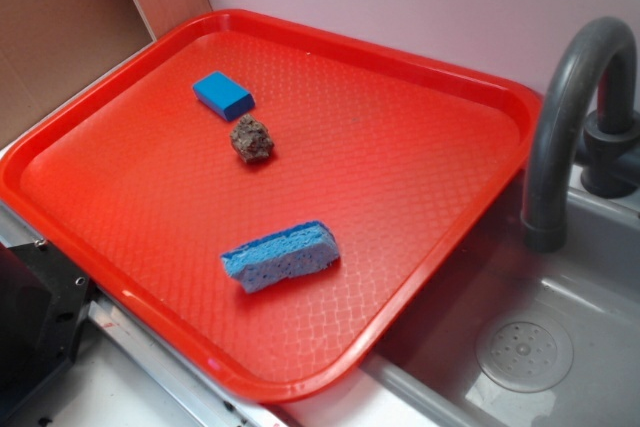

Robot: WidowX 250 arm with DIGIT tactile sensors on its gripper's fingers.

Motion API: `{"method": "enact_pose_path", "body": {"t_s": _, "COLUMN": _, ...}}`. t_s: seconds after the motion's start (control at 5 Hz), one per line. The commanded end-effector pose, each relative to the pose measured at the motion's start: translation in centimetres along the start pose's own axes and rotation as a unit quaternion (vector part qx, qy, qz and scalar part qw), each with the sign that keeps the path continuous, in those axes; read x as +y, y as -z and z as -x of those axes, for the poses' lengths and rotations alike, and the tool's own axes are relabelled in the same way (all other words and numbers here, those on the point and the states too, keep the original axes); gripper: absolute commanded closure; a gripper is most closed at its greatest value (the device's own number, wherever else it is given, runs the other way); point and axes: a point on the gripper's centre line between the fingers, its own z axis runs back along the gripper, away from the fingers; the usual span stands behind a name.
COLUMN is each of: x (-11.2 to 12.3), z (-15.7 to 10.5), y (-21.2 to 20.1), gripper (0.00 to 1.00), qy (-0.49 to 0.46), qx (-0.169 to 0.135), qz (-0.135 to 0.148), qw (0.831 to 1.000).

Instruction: Grab the blue block.

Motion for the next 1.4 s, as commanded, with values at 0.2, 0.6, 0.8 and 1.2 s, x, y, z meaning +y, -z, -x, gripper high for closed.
{"method": "enact_pose_path", "body": {"t_s": 0.2, "x": 1.2, "z": -1.9, "y": 0.1, "gripper": 0.00, "qy": -0.121, "qx": -0.007, "qz": -0.038, "qw": 0.992}}
{"method": "enact_pose_path", "body": {"t_s": 0.6, "x": 3.3, "z": -5.2, "y": 2.2, "gripper": 0.00, "qy": -0.359, "qx": -0.090, "qz": -0.062, "qw": 0.927}}
{"method": "enact_pose_path", "body": {"t_s": 0.8, "x": 5.1, "z": -7.0, "y": 5.5, "gripper": 0.00, "qy": -0.470, "qx": -0.134, "qz": -0.065, "qw": 0.870}}
{"method": "enact_pose_path", "body": {"t_s": 1.2, "x": 8.6, "z": -10.0, "y": 10.8, "gripper": 0.00, "qy": -0.625, "qx": -0.137, "qz": -0.109, "qw": 0.761}}
